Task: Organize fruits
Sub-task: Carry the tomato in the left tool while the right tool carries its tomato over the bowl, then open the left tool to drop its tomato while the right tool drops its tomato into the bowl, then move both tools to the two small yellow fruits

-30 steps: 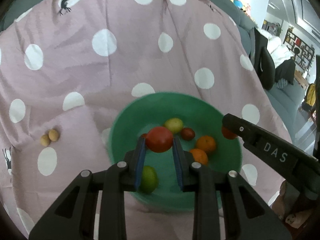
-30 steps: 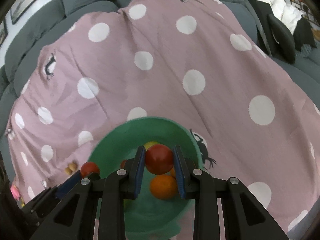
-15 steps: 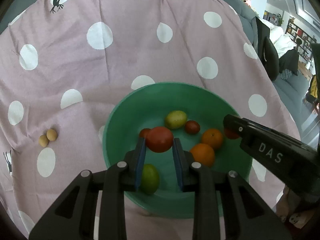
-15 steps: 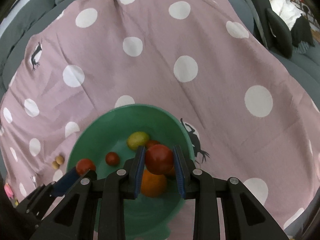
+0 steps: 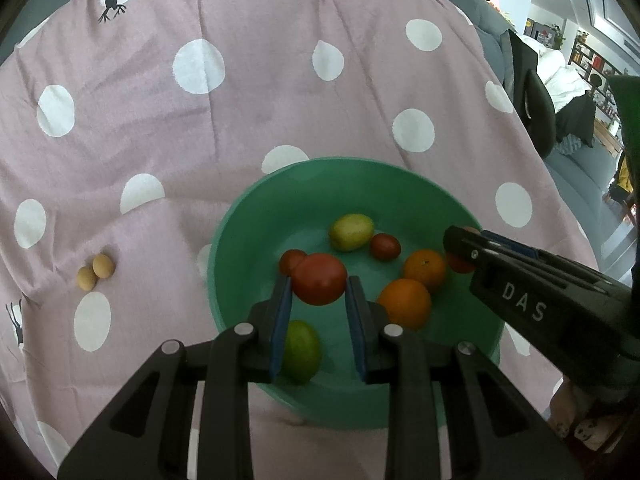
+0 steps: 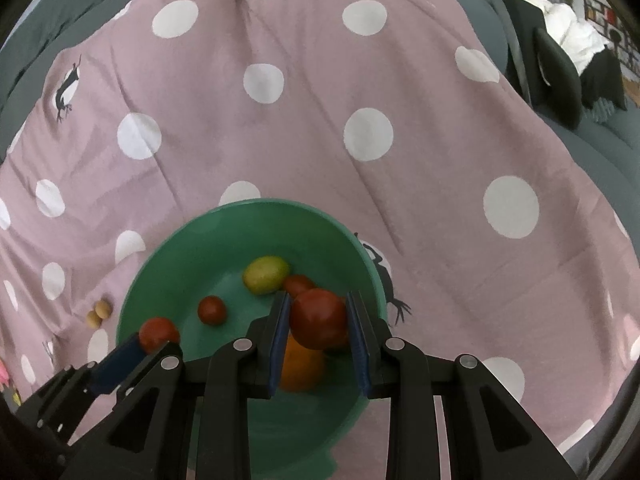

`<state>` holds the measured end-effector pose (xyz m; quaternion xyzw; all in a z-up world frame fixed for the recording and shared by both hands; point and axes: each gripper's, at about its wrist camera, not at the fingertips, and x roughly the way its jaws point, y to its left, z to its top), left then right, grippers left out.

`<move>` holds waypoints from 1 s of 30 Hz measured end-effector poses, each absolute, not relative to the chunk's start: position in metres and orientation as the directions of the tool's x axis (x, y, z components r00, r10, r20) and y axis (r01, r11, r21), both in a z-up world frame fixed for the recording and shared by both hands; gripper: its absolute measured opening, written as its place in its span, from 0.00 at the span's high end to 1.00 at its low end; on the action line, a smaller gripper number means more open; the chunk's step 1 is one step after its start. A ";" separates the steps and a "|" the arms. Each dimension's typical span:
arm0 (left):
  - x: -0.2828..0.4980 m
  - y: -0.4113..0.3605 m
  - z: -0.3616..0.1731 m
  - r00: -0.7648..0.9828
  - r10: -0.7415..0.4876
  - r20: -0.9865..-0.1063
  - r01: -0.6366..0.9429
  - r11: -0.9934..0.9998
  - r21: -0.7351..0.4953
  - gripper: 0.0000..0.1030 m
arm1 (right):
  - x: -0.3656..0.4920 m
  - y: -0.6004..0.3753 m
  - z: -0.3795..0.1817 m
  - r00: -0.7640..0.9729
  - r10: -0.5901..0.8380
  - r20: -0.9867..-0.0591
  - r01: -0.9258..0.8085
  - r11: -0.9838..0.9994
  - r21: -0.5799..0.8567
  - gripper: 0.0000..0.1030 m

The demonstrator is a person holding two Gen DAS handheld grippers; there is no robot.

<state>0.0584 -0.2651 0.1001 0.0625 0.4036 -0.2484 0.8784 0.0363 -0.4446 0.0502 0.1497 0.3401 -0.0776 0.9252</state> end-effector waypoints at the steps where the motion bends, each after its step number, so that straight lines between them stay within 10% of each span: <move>1: 0.059 -0.265 0.100 0.549 -0.387 -0.741 0.486 0.869 -0.094 0.73 | 0.036 -0.444 0.050 0.755 -0.044 -0.654 0.246 0.944 0.220 0.71; 12: 0.057 -0.265 0.098 0.520 -0.421 -0.744 0.498 0.856 -0.136 0.74 | 0.040 -0.439 0.046 0.737 -0.056 -0.674 0.242 0.952 0.186 0.71; 19: 0.053 -0.240 0.112 0.534 -0.441 -0.722 0.486 0.858 -0.164 0.44 | 0.042 -0.429 0.051 0.741 -0.093 -0.665 0.255 0.955 0.151 0.64; 30: 0.072 -0.096 0.146 0.667 -0.254 -0.700 0.216 0.966 -0.144 0.34 | 0.041 -0.388 0.073 0.794 -0.066 -0.605 0.173 0.977 0.122 0.55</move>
